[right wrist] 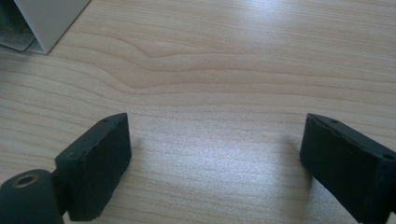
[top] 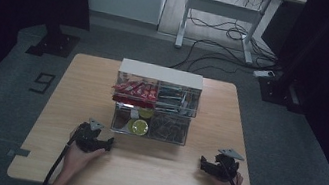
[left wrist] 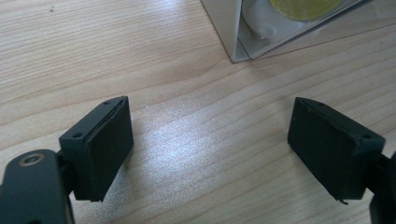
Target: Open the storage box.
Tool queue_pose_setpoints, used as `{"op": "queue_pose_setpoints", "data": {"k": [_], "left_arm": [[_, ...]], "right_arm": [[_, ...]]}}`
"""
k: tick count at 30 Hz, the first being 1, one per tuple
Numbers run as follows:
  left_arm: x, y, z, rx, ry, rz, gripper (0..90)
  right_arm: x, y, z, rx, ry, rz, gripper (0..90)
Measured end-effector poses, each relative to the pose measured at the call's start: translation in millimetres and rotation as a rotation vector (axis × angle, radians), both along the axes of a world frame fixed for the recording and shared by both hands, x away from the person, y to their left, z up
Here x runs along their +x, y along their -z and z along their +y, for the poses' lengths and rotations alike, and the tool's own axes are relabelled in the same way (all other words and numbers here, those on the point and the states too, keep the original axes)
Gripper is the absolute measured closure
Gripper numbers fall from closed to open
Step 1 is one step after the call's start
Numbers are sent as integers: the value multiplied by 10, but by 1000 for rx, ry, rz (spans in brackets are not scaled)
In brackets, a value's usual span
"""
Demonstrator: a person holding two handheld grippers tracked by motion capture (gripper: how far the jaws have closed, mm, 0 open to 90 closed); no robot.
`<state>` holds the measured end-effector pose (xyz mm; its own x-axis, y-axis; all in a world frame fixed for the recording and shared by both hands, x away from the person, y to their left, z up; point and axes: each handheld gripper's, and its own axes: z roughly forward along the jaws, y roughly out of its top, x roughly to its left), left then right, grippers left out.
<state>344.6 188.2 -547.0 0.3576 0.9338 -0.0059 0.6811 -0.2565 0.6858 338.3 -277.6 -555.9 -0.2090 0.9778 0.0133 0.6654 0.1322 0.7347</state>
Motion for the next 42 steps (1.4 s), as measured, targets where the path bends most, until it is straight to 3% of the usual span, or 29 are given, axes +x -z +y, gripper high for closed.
{"op": "queue_pose_setpoints", "data": {"k": [5,17,26,33,42], "left_arm": [[-6,0,5,-3,-11,-6,155],[-56,-32,83,12,-63,-23,299],[-126,-113,118,-24,-90,-72,391],[-146,-152,155,-61,-108,-71,473],[-187,-224,175,-98,-85,-88,567]], "right_arm": [[4,-4,-8,2,6,-5,129],[-8,-4,-15,4,7,-9,138],[-8,-4,-29,4,-2,-11,148],[-6,-4,-30,4,-3,-12,150],[-5,-4,-33,4,-3,-13,153]]}}
